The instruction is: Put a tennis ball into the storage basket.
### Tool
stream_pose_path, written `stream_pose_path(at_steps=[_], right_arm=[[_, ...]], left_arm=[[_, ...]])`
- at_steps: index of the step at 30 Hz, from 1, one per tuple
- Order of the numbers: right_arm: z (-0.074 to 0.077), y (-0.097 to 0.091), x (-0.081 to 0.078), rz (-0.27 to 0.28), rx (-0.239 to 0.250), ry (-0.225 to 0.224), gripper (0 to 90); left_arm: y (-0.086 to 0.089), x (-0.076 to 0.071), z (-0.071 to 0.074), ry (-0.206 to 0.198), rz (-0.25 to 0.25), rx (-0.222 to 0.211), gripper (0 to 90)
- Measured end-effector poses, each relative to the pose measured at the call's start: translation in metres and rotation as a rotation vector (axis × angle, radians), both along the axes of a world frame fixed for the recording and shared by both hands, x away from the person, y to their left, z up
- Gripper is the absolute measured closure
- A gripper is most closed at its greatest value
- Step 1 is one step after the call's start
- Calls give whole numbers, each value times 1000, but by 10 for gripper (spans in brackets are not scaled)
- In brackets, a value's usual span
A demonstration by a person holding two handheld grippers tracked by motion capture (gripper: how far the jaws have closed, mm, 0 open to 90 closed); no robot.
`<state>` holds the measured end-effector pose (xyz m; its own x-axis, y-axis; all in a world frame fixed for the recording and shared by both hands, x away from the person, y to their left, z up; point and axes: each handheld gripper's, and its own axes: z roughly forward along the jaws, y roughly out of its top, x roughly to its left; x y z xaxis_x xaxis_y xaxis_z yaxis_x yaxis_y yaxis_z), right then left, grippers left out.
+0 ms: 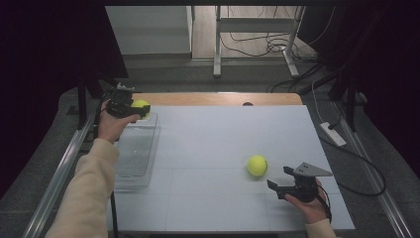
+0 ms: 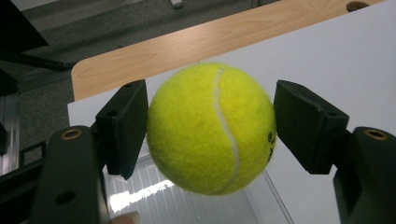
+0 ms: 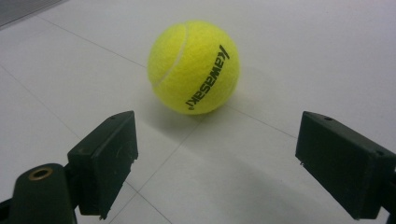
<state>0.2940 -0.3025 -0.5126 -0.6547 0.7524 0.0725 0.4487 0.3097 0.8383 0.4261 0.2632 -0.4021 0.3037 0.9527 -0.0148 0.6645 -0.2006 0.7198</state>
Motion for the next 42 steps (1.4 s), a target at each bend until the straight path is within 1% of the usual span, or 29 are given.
stream_pose_path(at_steps=[6,13,18,25,33,42], right_arm=[[0,0,0,-1,1,2,125],[-1,-1,0,-5,0,5,125],[-1,-1,1,-4,-3,5,125],[-1,-1,1,-5,-5,5,125],[-2,-1,1,-4,-7,6,125],[-1,-1,0,-4,-6,6,125]], left_arm=[[7,1,-1,-1,18,1,294],[18,3,-7,3,59,1,294],[24,3,-9,4,76,-4,294],[29,2,-12,4,93,-12,293],[32,3,-16,7,103,-11,293],[34,3,-24,26,119,-8,293]])
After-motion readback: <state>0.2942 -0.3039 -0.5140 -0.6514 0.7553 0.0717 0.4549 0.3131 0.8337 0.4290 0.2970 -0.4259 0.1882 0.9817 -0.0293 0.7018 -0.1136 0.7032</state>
